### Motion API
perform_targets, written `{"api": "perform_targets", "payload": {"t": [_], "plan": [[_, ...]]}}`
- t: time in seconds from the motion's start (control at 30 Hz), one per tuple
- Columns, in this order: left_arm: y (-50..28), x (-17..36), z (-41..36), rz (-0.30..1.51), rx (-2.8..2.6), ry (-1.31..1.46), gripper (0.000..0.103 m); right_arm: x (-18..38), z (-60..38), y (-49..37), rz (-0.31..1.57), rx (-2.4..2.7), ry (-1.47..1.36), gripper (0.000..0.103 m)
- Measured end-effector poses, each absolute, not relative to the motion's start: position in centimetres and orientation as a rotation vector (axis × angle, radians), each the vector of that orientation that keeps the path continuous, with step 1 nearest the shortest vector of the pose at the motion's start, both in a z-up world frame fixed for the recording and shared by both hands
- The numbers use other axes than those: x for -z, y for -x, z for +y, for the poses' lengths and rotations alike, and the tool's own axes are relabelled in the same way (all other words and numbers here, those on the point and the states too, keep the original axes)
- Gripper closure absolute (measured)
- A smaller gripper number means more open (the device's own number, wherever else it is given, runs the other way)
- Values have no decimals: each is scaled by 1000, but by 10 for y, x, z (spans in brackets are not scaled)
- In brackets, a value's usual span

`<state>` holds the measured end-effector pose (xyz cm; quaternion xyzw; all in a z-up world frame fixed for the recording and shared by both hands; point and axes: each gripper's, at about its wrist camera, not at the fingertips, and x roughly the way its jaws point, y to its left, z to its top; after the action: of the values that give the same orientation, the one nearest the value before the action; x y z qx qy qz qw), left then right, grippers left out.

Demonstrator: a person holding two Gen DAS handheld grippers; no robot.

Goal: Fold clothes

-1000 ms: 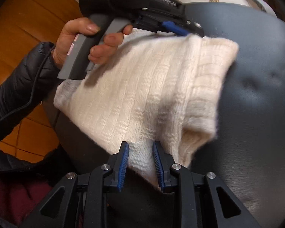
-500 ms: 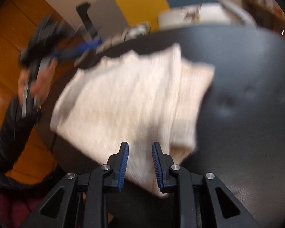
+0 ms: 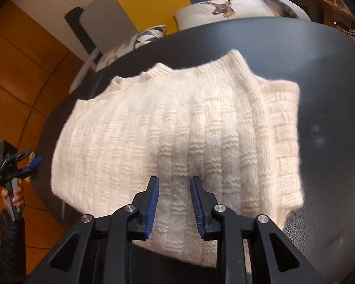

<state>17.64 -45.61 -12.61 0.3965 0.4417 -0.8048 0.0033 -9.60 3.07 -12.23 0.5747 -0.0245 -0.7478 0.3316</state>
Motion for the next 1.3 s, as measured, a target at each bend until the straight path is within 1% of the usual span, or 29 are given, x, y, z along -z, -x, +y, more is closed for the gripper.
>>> {"api": "perform_targets", "payload": {"t": [0.07, 0.13, 0.37, 0.53, 0.67, 0.73, 0.87, 0.9, 0.93, 0.97, 1.03, 1.17, 1.3], "plan": [[-173, 144, -456, 1479, 2502, -1267, 26, 128, 33, 97, -96, 1956, -1535, 76], [-167, 159, -454, 1534, 2499, -1302, 26, 129, 35, 99, -126, 1954, -1547, 76], [-133, 179, -444, 1574, 2520, -1391, 26, 132, 41, 104, -165, 1939, -1574, 76], [-116, 179, -437, 1538, 2542, -1433, 26, 130, 38, 101, -110, 1944, -1565, 76], [-102, 180, -430, 1498, 2552, -1476, 25, 130, 39, 102, -121, 1936, -1567, 76], [-97, 181, -426, 1479, 2562, -1486, 23, 130, 40, 103, -135, 1933, -1567, 76], [-87, 181, -414, 1417, 2582, -1513, 24, 117, 44, 104, -132, 1982, -1514, 76], [-87, 182, -413, 1401, 2576, -1521, 32, 110, 46, 105, -115, 2015, -1480, 76], [-87, 183, -412, 1389, 2567, -1523, 55, 104, 48, 106, -94, 2049, -1450, 76], [-88, 185, -411, 1377, 2557, -1525, 68, 99, 49, 107, -70, 2081, -1428, 76], [-91, 184, -410, 1368, 2553, -1503, 80, 90, 51, 110, -3, 2124, -1386, 76], [-103, 171, -409, 1402, 2599, -1377, 84, 88, 53, 116, 142, 2118, -1373, 76], [-106, 154, -406, 1447, 2634, -1300, 84, 98, 58, 125, 200, 2085, -1387, 76]]}}
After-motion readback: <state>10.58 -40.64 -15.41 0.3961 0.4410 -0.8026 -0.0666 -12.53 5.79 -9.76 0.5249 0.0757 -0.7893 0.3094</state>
